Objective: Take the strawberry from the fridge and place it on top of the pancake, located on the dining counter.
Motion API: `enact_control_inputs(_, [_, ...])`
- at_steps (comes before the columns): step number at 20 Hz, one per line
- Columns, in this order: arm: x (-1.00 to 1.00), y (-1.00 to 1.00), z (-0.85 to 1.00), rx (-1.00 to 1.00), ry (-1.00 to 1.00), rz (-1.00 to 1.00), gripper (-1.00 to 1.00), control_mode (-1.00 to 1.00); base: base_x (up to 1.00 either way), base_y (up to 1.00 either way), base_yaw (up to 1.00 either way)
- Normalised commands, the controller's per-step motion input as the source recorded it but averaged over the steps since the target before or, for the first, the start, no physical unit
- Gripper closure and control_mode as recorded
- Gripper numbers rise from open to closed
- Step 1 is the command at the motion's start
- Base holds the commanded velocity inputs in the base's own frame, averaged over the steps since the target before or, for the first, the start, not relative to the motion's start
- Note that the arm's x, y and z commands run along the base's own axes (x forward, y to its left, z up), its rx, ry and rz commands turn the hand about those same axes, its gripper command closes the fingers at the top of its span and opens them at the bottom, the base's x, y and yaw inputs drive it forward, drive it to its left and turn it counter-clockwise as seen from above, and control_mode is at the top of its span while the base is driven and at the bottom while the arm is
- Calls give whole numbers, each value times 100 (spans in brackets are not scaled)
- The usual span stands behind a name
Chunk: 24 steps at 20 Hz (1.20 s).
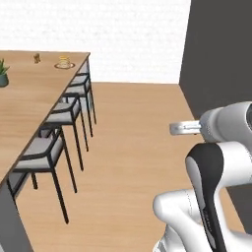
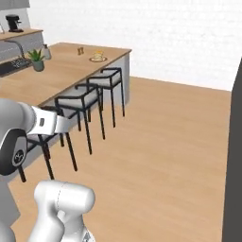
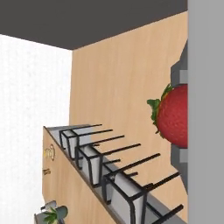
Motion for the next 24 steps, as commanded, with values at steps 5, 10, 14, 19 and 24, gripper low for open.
enact_control_inputs(5, [0,0,0,0,0,0,100,100,73,-89,54])
enact_control_inputs(10, [0,0,0,0,0,0,100,100,34,-61,73])
enact_control_inputs(14, [0,0,0,0,0,0,100,100,9,-31,88])
enact_control_inputs(19, [0,0,0,0,0,0,100,100,3,-20,93])
enact_control_inputs(24, [0,0,0,0,0,0,100,100,7,-52,76])
